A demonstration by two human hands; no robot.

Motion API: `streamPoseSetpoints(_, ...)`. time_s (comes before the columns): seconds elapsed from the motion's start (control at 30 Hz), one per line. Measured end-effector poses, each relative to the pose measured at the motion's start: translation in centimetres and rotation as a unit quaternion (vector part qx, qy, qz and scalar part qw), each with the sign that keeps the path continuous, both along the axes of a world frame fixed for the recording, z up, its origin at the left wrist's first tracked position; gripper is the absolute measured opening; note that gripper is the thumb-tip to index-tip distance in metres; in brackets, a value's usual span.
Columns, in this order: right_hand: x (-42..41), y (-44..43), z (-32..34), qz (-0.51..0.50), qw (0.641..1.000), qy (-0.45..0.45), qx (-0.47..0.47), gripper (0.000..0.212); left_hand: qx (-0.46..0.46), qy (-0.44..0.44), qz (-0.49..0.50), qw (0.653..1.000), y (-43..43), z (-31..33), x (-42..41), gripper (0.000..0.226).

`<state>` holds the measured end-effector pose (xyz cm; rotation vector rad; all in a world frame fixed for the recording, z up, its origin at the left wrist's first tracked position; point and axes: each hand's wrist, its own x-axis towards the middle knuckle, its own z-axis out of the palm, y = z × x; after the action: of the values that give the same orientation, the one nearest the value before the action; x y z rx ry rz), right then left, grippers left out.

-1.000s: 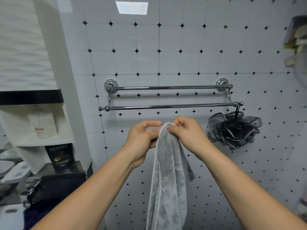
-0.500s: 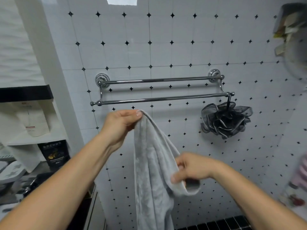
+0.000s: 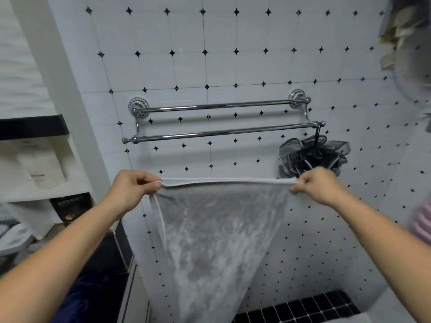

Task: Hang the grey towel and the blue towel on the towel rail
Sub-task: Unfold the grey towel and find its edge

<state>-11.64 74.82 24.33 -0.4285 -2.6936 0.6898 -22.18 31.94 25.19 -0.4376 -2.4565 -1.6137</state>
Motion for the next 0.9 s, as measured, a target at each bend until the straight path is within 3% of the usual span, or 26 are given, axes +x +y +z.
streamPoseSetpoints(0.07,0.1,-1.3,1.8,0.003,0.99,0.099,-0.096,0.021,-0.015,0.01,0.016,1.0,-0.4,-0.8,-0.6,0.018)
streamPoseSetpoints(0.1,0.5,-2.5,2.3,0.054,0.986,0.096,-0.122,0.022,-0.005,0.01,0.031,0.999,-0.6,-1.0,-1.0,0.018)
streamPoseSetpoints(0.2,3.0,-7.3,1.6,0.295,0.948,-0.066,-0.099,0.029,0.045,-0.005,0.083,0.996,-1.7,-1.5,-2.1,0.018)
streamPoseSetpoints(0.27,3.7,-8.6,0.3,0.346,0.929,-0.128,-0.04,0.029,0.076,-0.022,0.106,0.991,-2.7,-1.8,-2.6,0.012)
streamPoseSetpoints(0.37,1.7,-6.3,1.0,0.234,0.964,-0.081,0.097,0.02,0.093,-0.035,0.104,0.99,-3.4,-2.0,-2.8,0.01)
streamPoseSetpoints(0.43,0.6,-4.8,1.5,0.193,0.971,-0.094,0.106,0.024,0.084,-0.035,0.077,0.993,-2.8,-2.1,-2.4,0.01)
streamPoseSetpoints(0.57,0.8,-6.5,-1.0,0.267,0.923,-0.21,0.179,0.025,0.105,-0.043,0.073,0.991,-2.1,-1.8,-2.2,0.006)
streamPoseSetpoints(0.67,1.0,-6.5,-2.4,0.259,0.889,-0.274,0.261,0.023,0.104,-0.045,0.067,0.991,-2.9,-1.7,-2.5,0.014)
streamPoseSetpoints(0.77,0.0,-4.8,-1.4,0.208,0.891,-0.232,0.33,0.019,0.082,-0.053,0.025,0.995,-3.1,-2.0,-2.5,0.016)
streamPoseSetpoints(0.9,-1.1,-4.0,1.2,0.079,0.954,-0.101,0.271,0.03,0.067,-0.058,-0.006,0.996,-2.8,-2.2,-2.9,0.015)
